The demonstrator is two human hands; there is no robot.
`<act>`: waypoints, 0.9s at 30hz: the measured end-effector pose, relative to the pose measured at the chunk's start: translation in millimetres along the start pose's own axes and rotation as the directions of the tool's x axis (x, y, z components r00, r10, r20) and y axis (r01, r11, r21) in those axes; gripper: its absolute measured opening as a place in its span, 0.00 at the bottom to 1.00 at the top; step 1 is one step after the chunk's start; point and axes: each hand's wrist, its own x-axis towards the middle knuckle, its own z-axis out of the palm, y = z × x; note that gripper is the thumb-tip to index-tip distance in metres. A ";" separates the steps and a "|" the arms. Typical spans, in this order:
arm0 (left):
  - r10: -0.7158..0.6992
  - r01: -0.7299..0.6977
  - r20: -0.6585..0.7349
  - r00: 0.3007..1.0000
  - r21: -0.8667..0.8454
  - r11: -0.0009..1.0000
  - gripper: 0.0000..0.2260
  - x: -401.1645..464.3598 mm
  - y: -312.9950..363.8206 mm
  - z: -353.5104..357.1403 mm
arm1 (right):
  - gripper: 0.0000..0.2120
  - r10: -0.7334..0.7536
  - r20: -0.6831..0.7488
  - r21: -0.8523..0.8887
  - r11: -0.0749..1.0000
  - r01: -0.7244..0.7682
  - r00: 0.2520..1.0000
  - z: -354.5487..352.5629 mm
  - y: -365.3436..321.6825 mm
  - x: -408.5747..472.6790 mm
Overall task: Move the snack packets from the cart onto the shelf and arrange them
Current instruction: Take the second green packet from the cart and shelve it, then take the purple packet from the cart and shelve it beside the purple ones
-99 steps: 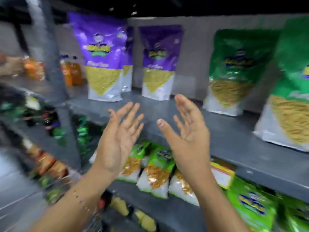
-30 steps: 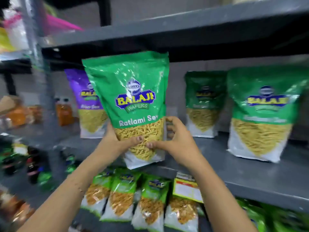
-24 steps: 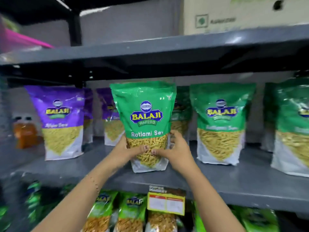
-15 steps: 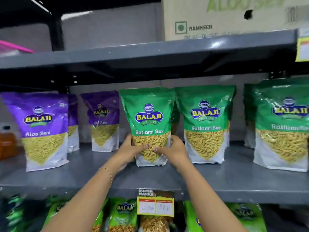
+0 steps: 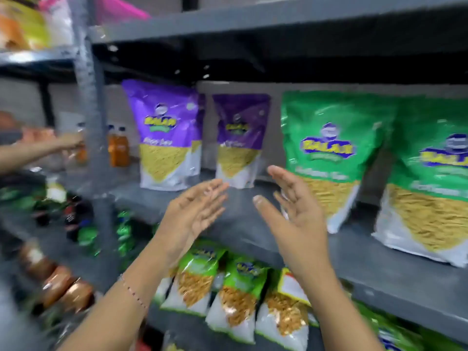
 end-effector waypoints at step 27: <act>-0.380 0.973 -0.913 0.149 0.205 -0.109 0.18 -445.4 -170.8 -417.4 | 0.41 0.428 0.809 -0.419 0.901 0.116 -0.403 472.5 276.3 -413.8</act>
